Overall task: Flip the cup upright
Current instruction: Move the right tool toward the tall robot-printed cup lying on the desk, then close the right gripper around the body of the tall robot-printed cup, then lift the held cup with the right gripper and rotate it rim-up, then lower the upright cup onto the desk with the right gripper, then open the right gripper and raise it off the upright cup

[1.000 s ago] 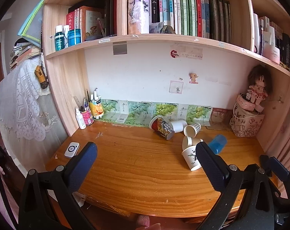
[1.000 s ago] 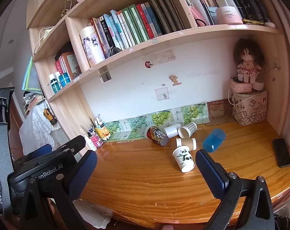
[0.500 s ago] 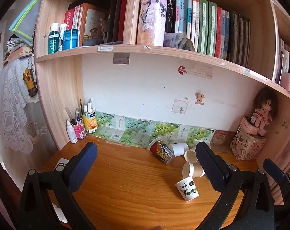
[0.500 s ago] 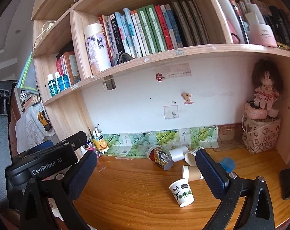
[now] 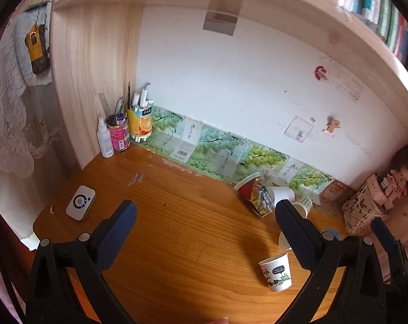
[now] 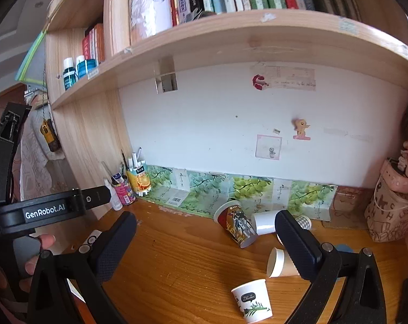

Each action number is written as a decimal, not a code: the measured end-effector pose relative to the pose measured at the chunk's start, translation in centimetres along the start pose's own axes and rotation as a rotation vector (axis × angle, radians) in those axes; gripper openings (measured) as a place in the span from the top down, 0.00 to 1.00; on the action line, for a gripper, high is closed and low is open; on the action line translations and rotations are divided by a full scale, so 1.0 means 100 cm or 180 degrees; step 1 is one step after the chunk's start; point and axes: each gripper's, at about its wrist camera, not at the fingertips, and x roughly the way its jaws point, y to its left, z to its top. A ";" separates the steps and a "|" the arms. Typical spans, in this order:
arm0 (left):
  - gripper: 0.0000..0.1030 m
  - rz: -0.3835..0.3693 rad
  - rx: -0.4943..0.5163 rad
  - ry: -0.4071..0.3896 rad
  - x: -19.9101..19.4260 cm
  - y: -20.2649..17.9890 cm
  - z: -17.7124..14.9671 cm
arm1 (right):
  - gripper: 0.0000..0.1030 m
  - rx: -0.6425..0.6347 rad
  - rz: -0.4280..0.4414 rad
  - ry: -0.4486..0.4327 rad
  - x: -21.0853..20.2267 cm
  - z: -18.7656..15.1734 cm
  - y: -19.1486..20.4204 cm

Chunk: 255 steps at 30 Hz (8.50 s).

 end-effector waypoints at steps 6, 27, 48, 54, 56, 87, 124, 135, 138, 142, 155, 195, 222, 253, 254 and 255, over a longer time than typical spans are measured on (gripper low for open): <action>0.01 0.0037 -0.0115 0.0368 0.038 0.028 0.008 | 0.00 -0.0177 -0.0069 0.0180 0.060 0.007 0.006; 0.01 -0.0811 -0.1012 0.2175 0.218 0.053 -0.001 | 0.00 -0.0152 -0.0321 0.1061 0.199 -0.015 -0.034; 0.01 -0.1147 -0.0812 0.2339 0.272 0.029 -0.001 | 0.08 -0.0289 -0.0175 0.1502 0.303 -0.067 -0.045; 0.01 -0.1267 -0.0575 0.2321 0.281 0.006 0.000 | 0.08 -0.0254 -0.0149 0.1617 0.314 -0.075 -0.053; 0.01 -0.1289 -0.0542 0.2326 0.283 0.001 0.000 | 0.09 -0.0204 -0.0128 0.1644 0.318 -0.078 -0.054; 0.02 -0.1390 -0.0613 0.2081 0.236 0.012 -0.008 | 0.34 0.0137 -0.0140 0.1102 0.258 -0.051 -0.048; 0.02 -0.1210 0.0249 0.2111 0.082 -0.059 -0.132 | 0.33 0.0612 -0.0181 0.1152 0.027 -0.184 -0.056; 0.02 -0.0864 0.0341 0.2228 0.071 -0.055 -0.156 | 0.33 0.0697 -0.0105 0.1200 0.026 -0.211 -0.062; 0.02 -0.0780 0.0366 0.2282 0.068 -0.051 -0.162 | 0.33 0.0722 -0.0110 0.1184 0.029 -0.215 -0.063; 0.02 -0.0688 0.0401 0.2334 0.068 -0.047 -0.167 | 0.33 0.0762 -0.0127 0.1200 0.033 -0.222 -0.064; 0.02 -0.0583 0.0475 0.2375 0.081 -0.047 -0.181 | 0.21 0.0590 -0.0005 0.1191 0.024 -0.227 -0.056; 0.02 -0.0557 0.0547 0.2493 0.169 -0.150 -0.184 | 0.21 0.0354 0.0031 0.1322 -0.031 -0.231 -0.130; 0.12 -0.0409 0.0329 0.2538 0.206 -0.160 -0.191 | 0.21 0.0501 -0.0233 0.1447 -0.045 -0.245 -0.168; 0.13 -0.0260 0.1620 0.0654 0.128 -0.175 -0.164 | 0.21 0.0033 -0.0157 0.1494 -0.054 -0.249 -0.119; 0.13 -0.0255 0.1673 0.0620 0.126 -0.176 -0.167 | 0.21 0.0038 -0.0165 0.1492 -0.055 -0.250 -0.119; 0.13 -0.0259 0.1714 0.0600 0.125 -0.176 -0.169 | 0.21 0.0044 -0.0173 0.1488 -0.056 -0.250 -0.118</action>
